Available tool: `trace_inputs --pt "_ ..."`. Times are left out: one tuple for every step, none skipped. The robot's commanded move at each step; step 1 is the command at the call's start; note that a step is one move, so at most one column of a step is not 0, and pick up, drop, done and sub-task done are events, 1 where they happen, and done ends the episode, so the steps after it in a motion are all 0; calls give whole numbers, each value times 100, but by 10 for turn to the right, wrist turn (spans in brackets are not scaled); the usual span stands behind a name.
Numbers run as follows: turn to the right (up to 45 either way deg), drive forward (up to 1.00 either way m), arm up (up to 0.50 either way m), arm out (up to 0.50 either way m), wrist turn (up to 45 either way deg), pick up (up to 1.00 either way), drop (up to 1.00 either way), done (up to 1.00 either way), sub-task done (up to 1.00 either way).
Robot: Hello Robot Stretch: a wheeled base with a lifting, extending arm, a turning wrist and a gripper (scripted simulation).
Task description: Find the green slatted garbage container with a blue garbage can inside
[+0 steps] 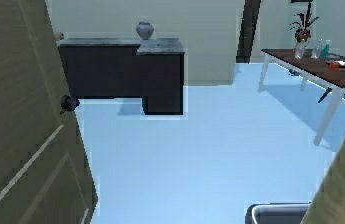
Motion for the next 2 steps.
trace_inputs --pt "0 90 0 0 0 0 0 0 0" --pt "-360 0 0 0 0 0 0 0 0"
